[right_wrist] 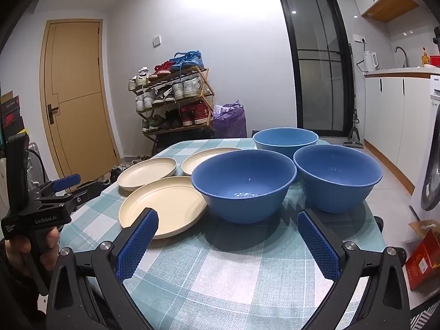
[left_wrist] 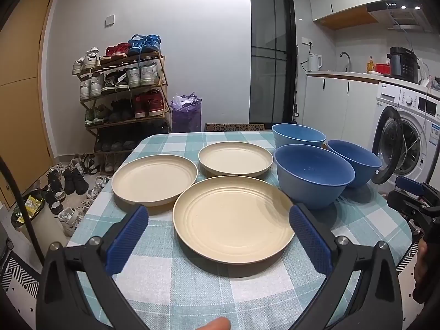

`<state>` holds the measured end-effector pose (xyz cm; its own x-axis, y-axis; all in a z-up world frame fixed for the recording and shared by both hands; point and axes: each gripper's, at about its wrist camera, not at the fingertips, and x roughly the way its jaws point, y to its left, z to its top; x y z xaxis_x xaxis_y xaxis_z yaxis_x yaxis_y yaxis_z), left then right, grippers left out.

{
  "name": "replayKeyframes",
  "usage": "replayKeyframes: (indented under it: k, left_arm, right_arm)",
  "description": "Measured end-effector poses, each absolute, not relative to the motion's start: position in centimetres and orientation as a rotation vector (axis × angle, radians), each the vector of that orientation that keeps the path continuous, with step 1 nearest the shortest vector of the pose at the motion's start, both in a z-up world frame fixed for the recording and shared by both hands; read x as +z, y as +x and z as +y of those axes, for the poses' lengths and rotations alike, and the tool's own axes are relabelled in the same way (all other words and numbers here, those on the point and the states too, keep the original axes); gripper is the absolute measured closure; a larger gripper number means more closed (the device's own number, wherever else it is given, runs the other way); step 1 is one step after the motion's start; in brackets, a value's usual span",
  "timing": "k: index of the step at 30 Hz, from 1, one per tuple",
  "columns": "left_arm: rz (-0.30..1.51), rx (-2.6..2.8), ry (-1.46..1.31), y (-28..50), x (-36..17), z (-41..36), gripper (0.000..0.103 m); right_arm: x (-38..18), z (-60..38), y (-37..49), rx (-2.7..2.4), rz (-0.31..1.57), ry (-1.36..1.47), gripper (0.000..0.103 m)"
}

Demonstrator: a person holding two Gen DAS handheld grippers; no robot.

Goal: Organize plates and bowls

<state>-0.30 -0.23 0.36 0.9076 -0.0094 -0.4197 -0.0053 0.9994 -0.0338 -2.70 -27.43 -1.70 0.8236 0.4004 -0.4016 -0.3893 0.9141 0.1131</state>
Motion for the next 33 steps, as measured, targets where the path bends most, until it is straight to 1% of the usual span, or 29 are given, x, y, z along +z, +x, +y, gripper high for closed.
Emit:
replayKeyframes:
  k: [33]
  left_arm:
    - [0.433,0.002,-0.035,-0.34,0.12,-0.18,0.0]
  right_arm:
    - [-1.71,-27.45,-2.69,0.422,0.437,0.027,0.0]
